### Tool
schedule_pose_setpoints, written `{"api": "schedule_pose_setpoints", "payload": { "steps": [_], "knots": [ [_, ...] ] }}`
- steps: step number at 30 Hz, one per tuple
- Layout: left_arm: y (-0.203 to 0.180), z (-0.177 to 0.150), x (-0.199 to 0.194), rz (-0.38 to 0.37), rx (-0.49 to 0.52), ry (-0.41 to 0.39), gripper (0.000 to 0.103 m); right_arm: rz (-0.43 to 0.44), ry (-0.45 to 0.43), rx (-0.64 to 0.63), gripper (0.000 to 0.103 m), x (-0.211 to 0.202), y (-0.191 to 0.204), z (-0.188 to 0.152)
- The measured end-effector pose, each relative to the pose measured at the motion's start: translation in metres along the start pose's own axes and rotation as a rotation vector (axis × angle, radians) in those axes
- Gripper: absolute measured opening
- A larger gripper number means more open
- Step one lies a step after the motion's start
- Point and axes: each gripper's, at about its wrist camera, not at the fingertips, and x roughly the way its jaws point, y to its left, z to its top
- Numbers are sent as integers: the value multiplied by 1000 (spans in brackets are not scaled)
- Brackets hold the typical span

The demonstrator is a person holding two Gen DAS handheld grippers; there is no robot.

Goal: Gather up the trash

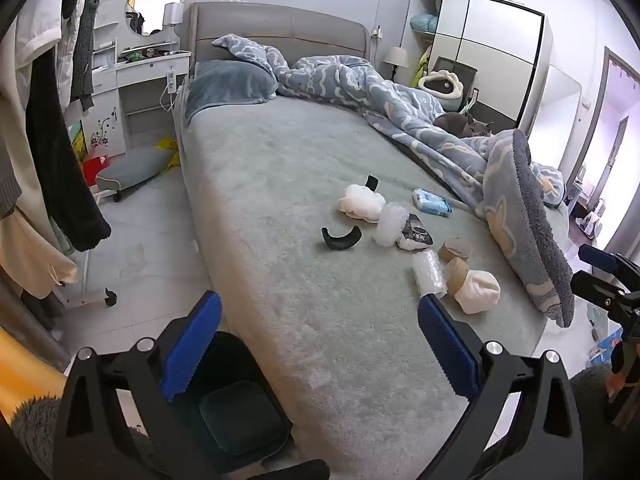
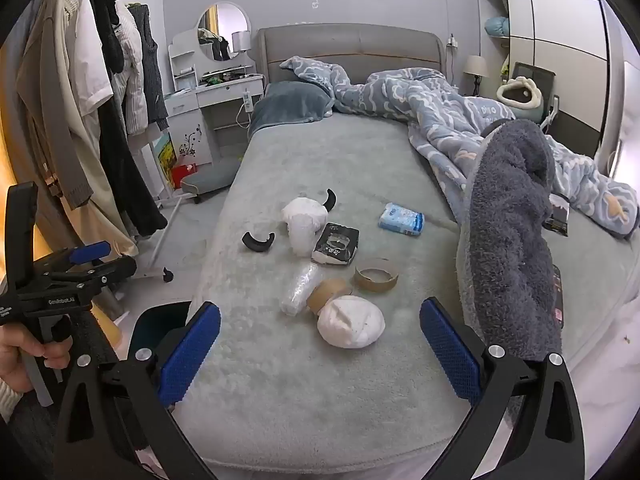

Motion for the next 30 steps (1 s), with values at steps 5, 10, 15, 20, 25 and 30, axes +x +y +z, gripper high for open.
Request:
{"api": "schedule_pose_setpoints", "payload": {
  "steps": [5, 10, 15, 20, 25, 30],
  "knots": [
    [3, -3, -2, 1, -1, -2, 100, -3, 11, -4, 101, 2, 0, 0],
    [4, -3, 2, -1, -8, 8, 100, -2, 13, -2, 101, 3, 0, 0],
    [6, -4, 3, 1, -10, 10, 100, -2, 13, -1, 101, 3, 1, 0],
    [5, -4, 4, 1, -9, 12, 100, 2, 15, -2, 101, 2, 0, 1],
    [3, -4, 6, 3, -9, 17, 100, 5, 16, -2, 101, 4, 2, -1],
    [0, -2, 5, 6, -11, 18, 100, 6, 17, -1, 101, 5, 1, -1]
  ]
}}
